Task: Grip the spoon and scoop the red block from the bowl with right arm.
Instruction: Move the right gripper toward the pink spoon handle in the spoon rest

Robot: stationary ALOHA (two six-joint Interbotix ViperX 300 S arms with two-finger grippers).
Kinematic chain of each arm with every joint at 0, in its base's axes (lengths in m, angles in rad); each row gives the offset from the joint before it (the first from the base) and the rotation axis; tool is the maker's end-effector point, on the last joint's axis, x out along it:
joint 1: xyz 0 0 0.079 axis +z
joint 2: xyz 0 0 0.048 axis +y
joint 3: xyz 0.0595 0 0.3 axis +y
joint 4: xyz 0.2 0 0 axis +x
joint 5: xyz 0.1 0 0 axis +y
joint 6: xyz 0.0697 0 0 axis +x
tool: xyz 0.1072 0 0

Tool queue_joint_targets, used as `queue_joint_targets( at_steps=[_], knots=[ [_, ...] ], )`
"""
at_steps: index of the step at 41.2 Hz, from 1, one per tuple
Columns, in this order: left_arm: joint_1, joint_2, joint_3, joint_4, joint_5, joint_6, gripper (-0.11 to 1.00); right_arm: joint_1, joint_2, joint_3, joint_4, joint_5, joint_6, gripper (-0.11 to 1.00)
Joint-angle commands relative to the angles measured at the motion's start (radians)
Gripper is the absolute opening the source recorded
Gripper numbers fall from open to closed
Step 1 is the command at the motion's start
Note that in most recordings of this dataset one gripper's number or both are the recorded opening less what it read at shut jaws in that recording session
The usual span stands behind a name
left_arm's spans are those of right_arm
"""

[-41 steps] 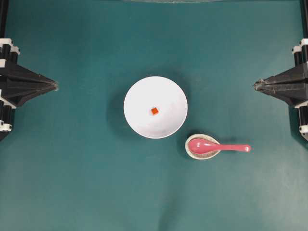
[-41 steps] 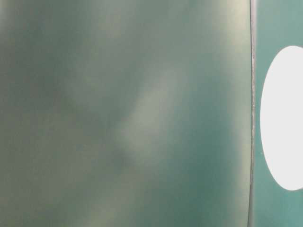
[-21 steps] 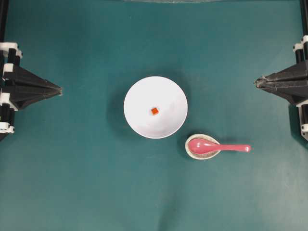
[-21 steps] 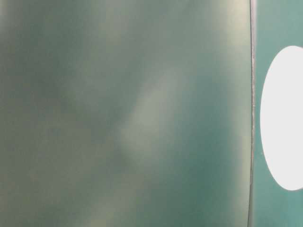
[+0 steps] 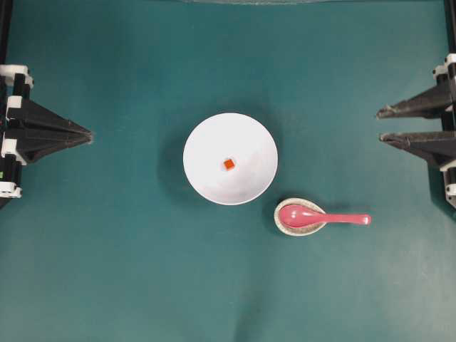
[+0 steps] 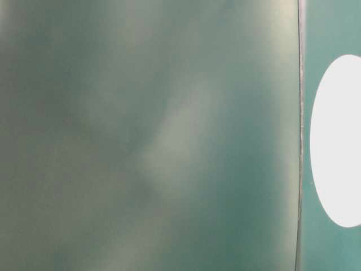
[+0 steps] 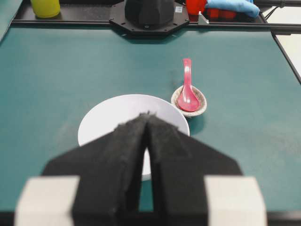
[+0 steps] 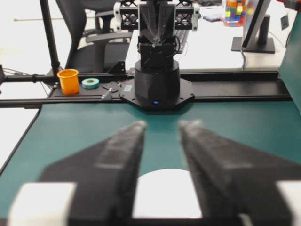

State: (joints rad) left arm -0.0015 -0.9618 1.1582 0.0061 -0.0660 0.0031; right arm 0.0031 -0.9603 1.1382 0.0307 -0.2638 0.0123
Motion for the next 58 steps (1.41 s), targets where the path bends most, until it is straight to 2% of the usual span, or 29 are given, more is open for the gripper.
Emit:
queue_joint_targets(
  at_steps=[1,4,10,16,25,30,38,50,58],
  knots=[
    [-0.002,0.008,-0.028,0.0,-0.006,0.002,0.01,0.003,0.003,-0.035,0.003,-0.003,0.002,0.5],
    [-0.003,0.006,-0.028,0.002,-0.006,0.002,0.01,0.003,0.003,-0.038,0.005,0.0,0.0,0.55],
    [-0.002,0.006,-0.028,0.0,-0.006,0.002,0.01,0.003,0.005,-0.038,0.009,0.043,0.002,0.55],
    [-0.002,0.008,-0.026,0.002,-0.006,-0.002,0.01,0.003,0.032,-0.025,0.058,0.092,0.002,0.55],
    [-0.002,0.008,-0.026,0.0,-0.006,-0.002,0.01,0.038,0.11,0.031,0.097,0.046,0.002,0.55],
    [-0.002,0.008,-0.026,0.002,-0.003,-0.003,0.01,0.084,0.178,0.081,0.143,-0.063,0.002,0.55],
    [-0.002,0.008,-0.026,0.002,0.0,-0.002,0.01,0.201,0.347,0.15,0.255,-0.302,0.0,0.55],
    [-0.002,0.008,-0.026,0.002,0.0,0.012,0.01,0.4,0.646,0.17,0.403,-0.569,-0.002,0.55],
    [-0.002,0.008,-0.026,0.002,0.0,0.012,0.01,0.5,0.808,0.175,0.494,-0.738,-0.002,0.55]
  ],
)
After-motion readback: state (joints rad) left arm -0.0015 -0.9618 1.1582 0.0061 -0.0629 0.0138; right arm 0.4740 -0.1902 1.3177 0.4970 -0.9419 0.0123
